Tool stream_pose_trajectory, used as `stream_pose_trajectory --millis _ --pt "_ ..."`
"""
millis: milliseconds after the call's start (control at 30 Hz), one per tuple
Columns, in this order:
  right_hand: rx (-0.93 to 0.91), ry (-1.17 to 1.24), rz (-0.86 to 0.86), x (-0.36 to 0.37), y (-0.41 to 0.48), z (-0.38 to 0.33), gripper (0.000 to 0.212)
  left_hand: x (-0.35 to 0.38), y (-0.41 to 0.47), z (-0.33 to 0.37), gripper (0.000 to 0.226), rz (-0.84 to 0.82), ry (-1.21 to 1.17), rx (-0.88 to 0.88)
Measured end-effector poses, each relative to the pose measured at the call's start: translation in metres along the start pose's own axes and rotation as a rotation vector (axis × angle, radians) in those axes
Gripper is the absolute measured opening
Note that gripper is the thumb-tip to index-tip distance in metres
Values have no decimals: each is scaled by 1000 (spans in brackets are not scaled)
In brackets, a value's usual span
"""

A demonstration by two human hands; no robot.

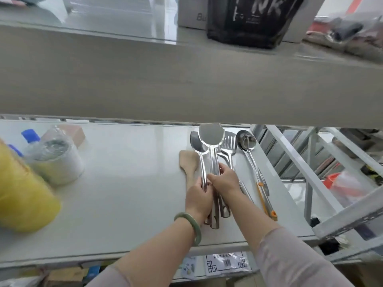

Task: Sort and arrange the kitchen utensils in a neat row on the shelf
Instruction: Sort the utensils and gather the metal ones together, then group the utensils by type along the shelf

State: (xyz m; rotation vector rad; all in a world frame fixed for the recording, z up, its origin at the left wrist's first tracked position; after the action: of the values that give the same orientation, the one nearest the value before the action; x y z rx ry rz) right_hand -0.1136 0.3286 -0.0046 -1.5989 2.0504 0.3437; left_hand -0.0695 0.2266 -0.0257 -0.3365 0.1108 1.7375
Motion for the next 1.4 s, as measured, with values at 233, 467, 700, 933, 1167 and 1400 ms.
stream_pose_trajectory --millis 233,467,700,933,1167,1400 --pt "27 -133 -40 -12 23 18 9 34 14 -10 39 -35 102 -91" --pt "-40 -303 -34 -11 44 24 39 44 26 -1 44 -117 318 -103" --pt "-63 -345 -46 -13 52 23 30 58 38 2 44 -216 520 -114" --pt "-256 -392 -13 -11 46 19 52 18 22 5 50 43 740 161" --pt "-273 -494 112 -32 48 35 50 -12 3 -29 58 24 819 -23" --pt "-177 -547 227 -80 53 56 54 20 19 -12 54 -80 819 23"
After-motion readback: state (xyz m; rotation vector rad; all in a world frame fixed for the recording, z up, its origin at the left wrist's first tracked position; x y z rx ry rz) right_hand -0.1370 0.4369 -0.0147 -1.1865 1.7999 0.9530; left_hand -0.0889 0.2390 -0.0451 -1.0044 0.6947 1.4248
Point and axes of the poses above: each hand's wrist, its own y-axis towards the middle knuckle, its own x-axis out of the palm, z = x × y, the point moved 6 cm from there along y, towards the middle knuckle, and after that the axes turned 5 degrees about z, right-handed, at the moved point
